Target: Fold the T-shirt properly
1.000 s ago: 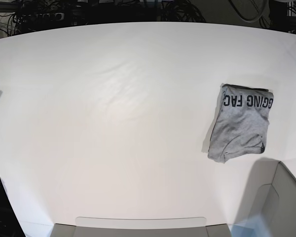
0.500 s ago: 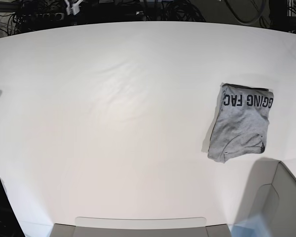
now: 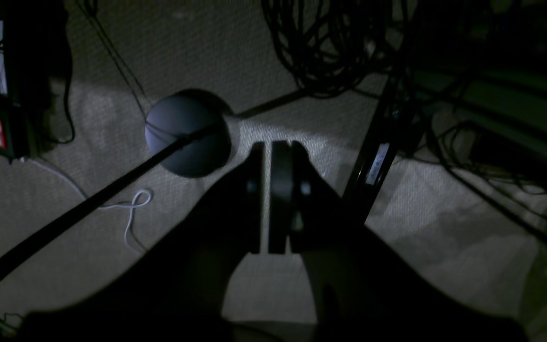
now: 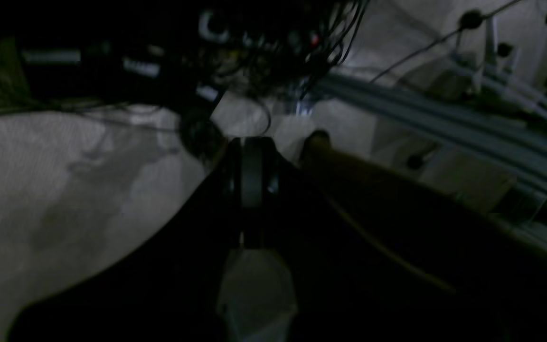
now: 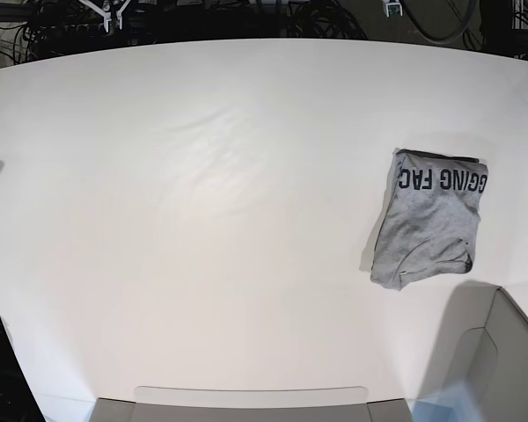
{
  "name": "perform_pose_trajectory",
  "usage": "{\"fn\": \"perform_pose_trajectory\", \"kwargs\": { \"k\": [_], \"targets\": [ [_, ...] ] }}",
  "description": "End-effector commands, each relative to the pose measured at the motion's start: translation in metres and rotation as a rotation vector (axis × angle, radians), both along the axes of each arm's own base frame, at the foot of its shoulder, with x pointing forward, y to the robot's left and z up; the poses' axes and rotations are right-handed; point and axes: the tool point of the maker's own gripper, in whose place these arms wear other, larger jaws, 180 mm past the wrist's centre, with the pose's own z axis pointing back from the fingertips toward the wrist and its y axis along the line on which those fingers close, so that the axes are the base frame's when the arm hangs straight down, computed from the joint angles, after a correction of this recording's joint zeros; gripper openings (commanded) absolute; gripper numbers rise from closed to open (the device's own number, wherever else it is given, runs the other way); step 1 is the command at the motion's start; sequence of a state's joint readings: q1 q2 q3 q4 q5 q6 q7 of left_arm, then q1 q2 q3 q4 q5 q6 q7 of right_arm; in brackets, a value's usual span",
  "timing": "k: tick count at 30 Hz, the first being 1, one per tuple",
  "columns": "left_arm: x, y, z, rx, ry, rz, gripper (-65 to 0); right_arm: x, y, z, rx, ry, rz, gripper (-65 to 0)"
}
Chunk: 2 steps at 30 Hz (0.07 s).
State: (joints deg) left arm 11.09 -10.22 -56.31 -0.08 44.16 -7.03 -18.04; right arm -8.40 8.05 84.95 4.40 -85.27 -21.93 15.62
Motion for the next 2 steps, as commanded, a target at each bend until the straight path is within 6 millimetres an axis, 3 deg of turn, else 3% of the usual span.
{"fn": "perform_pose_trajectory", "kwargs": {
  "k": [1, 2],
  "targets": [
    [-0.0017, -0.0022, 0.0003, 0.002, -0.003, -0.003, -61.3, 0.0073, -0.0184, 0.0078, -0.051, -0.020, 0.007, -65.0],
    [-0.0009, -0.0080, -0.0007, -0.006, -0.005, 0.000, -61.3, 0.0072, -0.0175, 0.0075, -0.050, -0.020, 0.007, -65.0]
  ]
}}
